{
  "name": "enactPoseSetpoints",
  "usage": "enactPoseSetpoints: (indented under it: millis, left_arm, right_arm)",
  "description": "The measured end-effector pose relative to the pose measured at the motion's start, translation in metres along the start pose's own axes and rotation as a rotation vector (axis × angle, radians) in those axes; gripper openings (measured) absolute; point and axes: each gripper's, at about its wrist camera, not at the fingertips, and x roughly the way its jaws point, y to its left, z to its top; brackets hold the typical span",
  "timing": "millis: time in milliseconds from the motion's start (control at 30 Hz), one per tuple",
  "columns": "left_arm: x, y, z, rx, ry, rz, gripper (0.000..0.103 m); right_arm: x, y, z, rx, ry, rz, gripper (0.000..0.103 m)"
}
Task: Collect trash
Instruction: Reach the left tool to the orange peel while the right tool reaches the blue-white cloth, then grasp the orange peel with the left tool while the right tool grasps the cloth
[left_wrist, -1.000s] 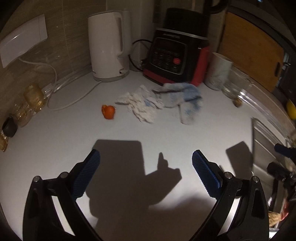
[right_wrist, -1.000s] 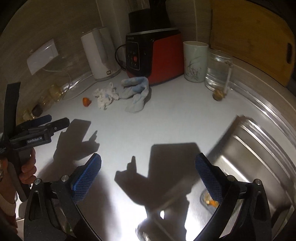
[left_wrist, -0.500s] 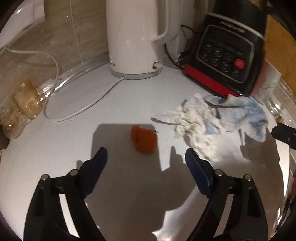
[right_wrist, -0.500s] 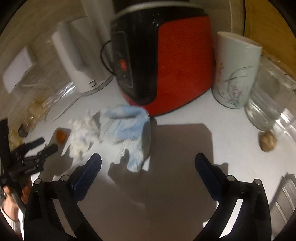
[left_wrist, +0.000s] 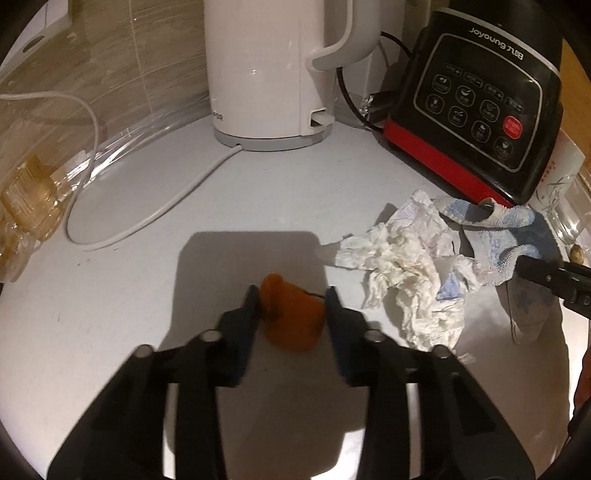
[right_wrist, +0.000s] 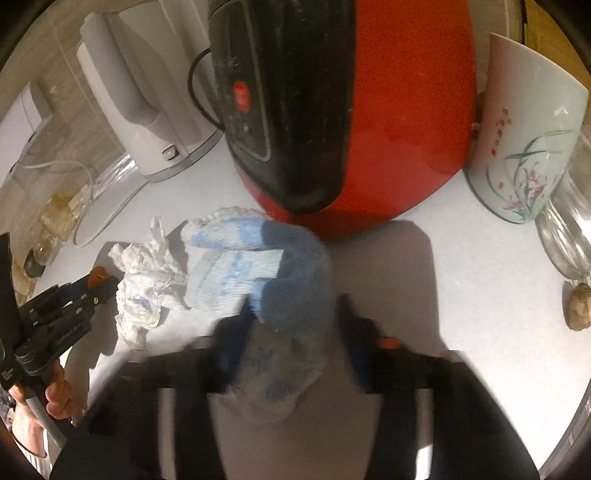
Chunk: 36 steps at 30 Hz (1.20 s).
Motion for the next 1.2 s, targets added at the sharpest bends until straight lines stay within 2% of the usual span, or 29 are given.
enactPoseSetpoints:
  millis: [100,167,433,667,967,1200]
  left_arm:
    - [-0.002,0.001,-0.001,-0.003,-0.009,0.01,0.025]
    - [-0.005,0.002,-0.002,-0.004,-0.007,0.007,0.024]
    - [-0.046,0.005,-0.014,-0.026,-0.022,-0.003,0.023]
    - [-0.114,-0.002,-0.046,-0.03,-0.032,-0.003,0.023]
    - [-0.2,-0.014,-0.109,0.02,-0.018,-0.041,0.023]
    - [-0.264,-0.016,-0.173,0.058,0.007,-0.106,0.023]
  right_arm:
    - [0.001,0.003,-0.002,-0.01,0.009,0.01,0.013]
    - [-0.003,0.005,-0.004,-0.013,-0.003,0.014,0.011]
    - [-0.033,0.008,-0.012,0.003,-0.062,0.033,0.009]
    - [-0.094,0.032,-0.035,-0.038,-0.141,0.017,0.009]
    - [-0.213,0.077,-0.106,-0.095,-0.256,-0.006,0.009]
    - [-0.289,0.111,-0.194,-0.071,-0.28,-0.025,0.009]
